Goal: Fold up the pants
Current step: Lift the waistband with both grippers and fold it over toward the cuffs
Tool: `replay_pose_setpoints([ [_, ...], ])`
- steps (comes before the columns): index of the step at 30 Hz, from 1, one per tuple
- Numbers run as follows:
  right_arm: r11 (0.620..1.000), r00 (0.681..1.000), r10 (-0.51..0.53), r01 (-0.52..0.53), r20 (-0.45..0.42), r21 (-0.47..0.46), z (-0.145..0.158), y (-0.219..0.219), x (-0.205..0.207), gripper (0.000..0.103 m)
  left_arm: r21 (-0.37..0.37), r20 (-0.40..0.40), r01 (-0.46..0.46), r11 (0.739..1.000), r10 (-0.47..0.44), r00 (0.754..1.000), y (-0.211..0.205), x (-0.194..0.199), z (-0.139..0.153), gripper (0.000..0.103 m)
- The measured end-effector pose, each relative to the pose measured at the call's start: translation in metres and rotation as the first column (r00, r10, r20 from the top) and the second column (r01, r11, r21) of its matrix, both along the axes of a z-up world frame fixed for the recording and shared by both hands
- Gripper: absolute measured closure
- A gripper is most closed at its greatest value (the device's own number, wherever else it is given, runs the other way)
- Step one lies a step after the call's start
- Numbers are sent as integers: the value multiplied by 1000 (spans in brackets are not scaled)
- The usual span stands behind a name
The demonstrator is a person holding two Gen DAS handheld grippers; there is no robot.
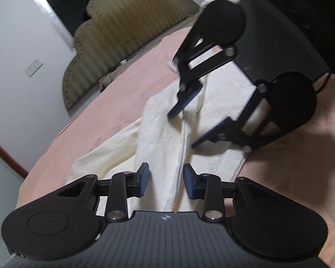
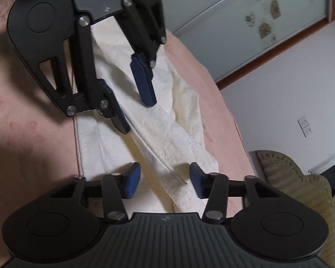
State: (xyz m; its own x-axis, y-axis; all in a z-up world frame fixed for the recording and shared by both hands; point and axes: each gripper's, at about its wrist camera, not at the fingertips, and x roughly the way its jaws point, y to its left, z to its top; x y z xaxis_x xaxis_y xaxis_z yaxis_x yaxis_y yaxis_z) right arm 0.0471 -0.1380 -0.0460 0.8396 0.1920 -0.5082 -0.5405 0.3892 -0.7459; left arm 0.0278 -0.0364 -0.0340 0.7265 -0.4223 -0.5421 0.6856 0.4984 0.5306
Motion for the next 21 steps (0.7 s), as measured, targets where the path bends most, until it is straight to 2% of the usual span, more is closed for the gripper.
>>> replay_pose_setpoints([
  [2,1000,1000,-4,4,0,-17,-4,3,5,74,13,-7,23,1000,-23,1000,-7,7,-6,79],
  [4,1000,1000,-9,9,-6,-23,-5,5,3,81,-7,-45,33,999,-33,998,-6,8,-9,95],
  [6,1000,1000,-17,17,-5,-24,-7,4,0,83,-45,-80,23,999,-26,996,-2,9,-8,100],
  [8,999,1000,-25,25,-5,-32,-8,5,-2,87,-79,-107,28,996,-36,994,3,7,-6,100],
  [11,999,999,-37,37,-4,-16,-7,4,-12,90,-101,-106,58,993,-69,992,7,-2,-6,101],
  [21,995,994,-80,85,-81,58,-2,0,-44,93,-109,-124,98,989,-111,986,14,-12,-9,101],
])
